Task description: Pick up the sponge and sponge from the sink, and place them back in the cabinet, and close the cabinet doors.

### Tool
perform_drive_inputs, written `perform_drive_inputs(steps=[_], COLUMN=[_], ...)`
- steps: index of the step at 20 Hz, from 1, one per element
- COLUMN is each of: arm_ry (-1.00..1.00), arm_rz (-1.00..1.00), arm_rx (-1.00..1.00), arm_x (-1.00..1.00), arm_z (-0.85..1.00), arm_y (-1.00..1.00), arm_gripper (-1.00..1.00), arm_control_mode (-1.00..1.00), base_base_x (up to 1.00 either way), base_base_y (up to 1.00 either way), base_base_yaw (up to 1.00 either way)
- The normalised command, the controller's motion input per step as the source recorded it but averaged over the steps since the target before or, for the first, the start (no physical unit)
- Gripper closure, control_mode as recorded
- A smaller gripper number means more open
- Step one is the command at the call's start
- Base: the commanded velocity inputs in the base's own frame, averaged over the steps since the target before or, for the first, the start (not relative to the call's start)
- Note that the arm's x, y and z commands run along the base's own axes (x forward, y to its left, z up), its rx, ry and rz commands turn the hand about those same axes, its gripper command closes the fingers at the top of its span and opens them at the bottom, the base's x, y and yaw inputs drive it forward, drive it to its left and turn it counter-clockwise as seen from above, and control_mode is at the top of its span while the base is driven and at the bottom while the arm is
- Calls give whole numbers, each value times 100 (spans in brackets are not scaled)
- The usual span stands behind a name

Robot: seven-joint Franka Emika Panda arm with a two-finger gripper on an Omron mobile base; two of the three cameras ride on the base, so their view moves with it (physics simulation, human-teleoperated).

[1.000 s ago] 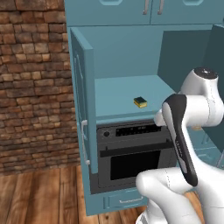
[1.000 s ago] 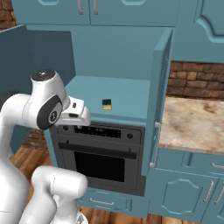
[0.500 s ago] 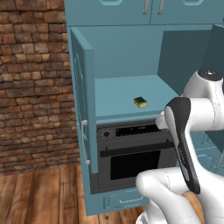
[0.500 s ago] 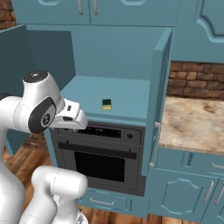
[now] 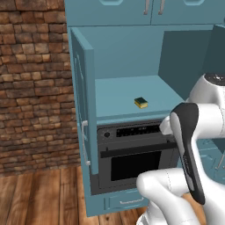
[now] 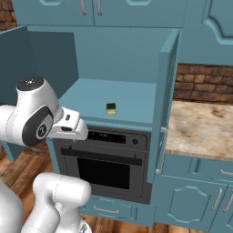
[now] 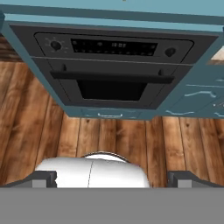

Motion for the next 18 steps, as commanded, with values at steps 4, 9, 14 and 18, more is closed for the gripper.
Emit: perform_drive_inputs(steps=[4, 9, 14, 18], arm_ry=[0, 0, 0, 0], arm_rz=[0, 0, 0, 0], arm_rx=[0, 0, 0, 0], arm_x=[-28, -18, -8, -4], arm_z=[0, 0, 0, 0], arm_y=[0, 0, 0, 0], arm_gripper=[-100, -100, -100, -100], arm_control_mode=[-100, -100, -100, -100], base_base_x=[0, 0, 0, 0], base_base_y=[0, 0, 0, 0], base_base_yaw=[0, 0, 0, 0])
